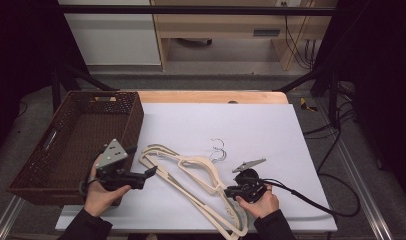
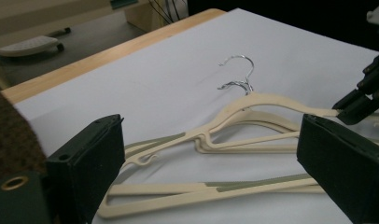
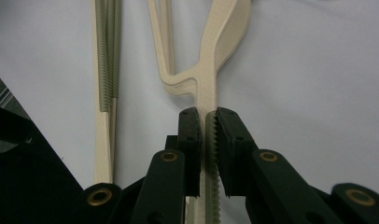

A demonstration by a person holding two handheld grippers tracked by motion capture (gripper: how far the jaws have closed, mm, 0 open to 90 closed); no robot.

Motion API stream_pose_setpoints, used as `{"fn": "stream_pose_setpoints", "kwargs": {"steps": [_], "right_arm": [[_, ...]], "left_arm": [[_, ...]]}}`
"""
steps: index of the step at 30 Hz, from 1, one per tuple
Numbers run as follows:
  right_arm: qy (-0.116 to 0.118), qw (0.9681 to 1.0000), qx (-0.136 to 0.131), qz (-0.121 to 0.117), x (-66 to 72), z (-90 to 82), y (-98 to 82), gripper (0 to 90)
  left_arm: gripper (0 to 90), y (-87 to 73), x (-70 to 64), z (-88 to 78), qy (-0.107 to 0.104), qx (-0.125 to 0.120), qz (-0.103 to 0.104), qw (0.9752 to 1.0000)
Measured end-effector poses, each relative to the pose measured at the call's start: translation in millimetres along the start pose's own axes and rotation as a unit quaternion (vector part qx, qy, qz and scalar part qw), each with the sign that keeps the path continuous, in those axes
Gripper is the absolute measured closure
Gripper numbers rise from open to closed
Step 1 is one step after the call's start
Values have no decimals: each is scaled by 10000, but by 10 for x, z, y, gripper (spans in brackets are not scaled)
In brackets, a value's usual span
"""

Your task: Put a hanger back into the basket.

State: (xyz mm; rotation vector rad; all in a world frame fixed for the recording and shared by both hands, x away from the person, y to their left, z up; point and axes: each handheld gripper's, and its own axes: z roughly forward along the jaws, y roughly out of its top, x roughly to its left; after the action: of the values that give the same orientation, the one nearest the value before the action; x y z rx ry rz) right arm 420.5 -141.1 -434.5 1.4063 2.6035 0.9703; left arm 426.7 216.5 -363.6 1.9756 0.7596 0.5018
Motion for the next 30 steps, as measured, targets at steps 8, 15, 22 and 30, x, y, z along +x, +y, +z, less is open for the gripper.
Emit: {"fn": "stream_pose_setpoints", "kwargs": {"steps": [8, 15, 22, 30], "right_arm": [[-53, 9995, -174, -260, 6, -97, -21, 808], [-38, 9991, -261, -347, 7, -127, -22, 810], [-26, 9987, -282, -417, 2, -143, -23, 811], [-49, 9985, -259, -475, 0, -131, -25, 810]], "left_arm": [[97, 110, -137, 666, -278, 850, 380, 9953], [170, 160, -145, 1133, -447, 1226, 564, 9898], [292, 88, -114, 1466, -560, 1457, 755, 9848], [437, 38, -153, 1600, -459, 1469, 1165, 9812]]}}
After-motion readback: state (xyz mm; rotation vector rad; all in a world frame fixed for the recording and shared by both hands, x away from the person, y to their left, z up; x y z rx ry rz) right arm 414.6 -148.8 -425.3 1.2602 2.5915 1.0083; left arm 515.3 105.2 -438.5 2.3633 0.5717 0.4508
